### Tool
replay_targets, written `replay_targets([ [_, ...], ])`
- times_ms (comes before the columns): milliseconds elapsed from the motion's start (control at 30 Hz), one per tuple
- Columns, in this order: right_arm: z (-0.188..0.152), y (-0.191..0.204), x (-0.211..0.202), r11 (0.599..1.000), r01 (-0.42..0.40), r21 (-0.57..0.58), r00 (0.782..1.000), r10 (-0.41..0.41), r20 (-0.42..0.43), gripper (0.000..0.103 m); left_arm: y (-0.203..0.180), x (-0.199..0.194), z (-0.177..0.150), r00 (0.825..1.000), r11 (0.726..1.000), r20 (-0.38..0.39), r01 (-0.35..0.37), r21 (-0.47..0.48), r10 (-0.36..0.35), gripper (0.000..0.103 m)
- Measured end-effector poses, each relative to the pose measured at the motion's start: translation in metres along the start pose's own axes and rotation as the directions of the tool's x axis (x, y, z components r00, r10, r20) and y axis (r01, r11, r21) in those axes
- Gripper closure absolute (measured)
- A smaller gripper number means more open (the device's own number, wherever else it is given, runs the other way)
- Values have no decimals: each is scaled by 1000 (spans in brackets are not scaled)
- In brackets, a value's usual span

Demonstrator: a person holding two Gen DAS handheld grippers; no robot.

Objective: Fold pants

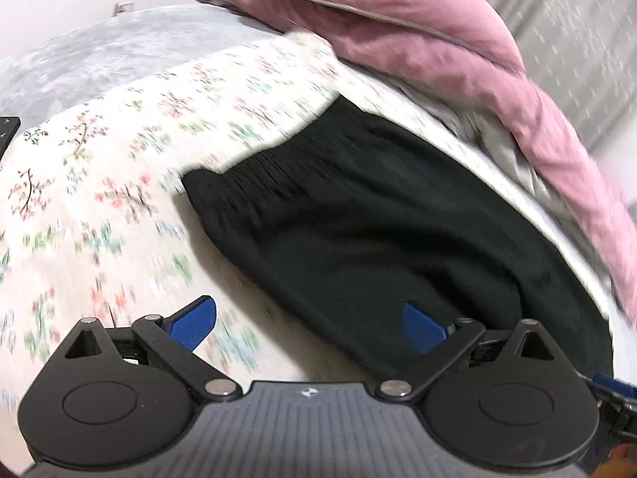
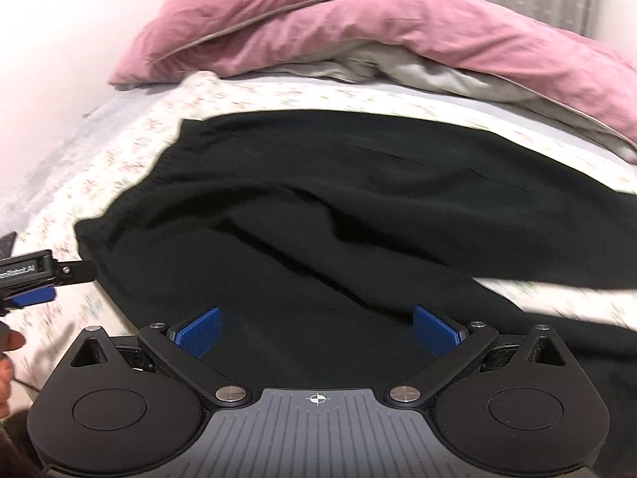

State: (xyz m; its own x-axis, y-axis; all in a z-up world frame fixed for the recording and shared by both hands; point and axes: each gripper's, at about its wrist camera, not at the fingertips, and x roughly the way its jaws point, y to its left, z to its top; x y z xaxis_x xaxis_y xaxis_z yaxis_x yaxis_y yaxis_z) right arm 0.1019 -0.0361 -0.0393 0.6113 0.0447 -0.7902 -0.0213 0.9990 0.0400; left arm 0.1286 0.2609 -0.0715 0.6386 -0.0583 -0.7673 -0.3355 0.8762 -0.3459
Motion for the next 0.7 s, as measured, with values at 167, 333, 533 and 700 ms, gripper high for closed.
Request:
replay_targets([
  [167,43,41,42,997,-47,-57,999,46,-18,1,34,25,39,999,994,27,-24,-108,28,0],
  [333,83,73,80,991,-124,-53,992,122,-42,1,58,56,57,998,975,28,67,-214,-63,6],
  [533,130,103,133,987,-163,-12,983,161,-88,3,70,71,51,986,953,99,155,-259,-133,20],
  [700,163,126,176,983,-182,32,975,184,-122,8,88,70,54,986,941,125,148,-306,-115,62],
])
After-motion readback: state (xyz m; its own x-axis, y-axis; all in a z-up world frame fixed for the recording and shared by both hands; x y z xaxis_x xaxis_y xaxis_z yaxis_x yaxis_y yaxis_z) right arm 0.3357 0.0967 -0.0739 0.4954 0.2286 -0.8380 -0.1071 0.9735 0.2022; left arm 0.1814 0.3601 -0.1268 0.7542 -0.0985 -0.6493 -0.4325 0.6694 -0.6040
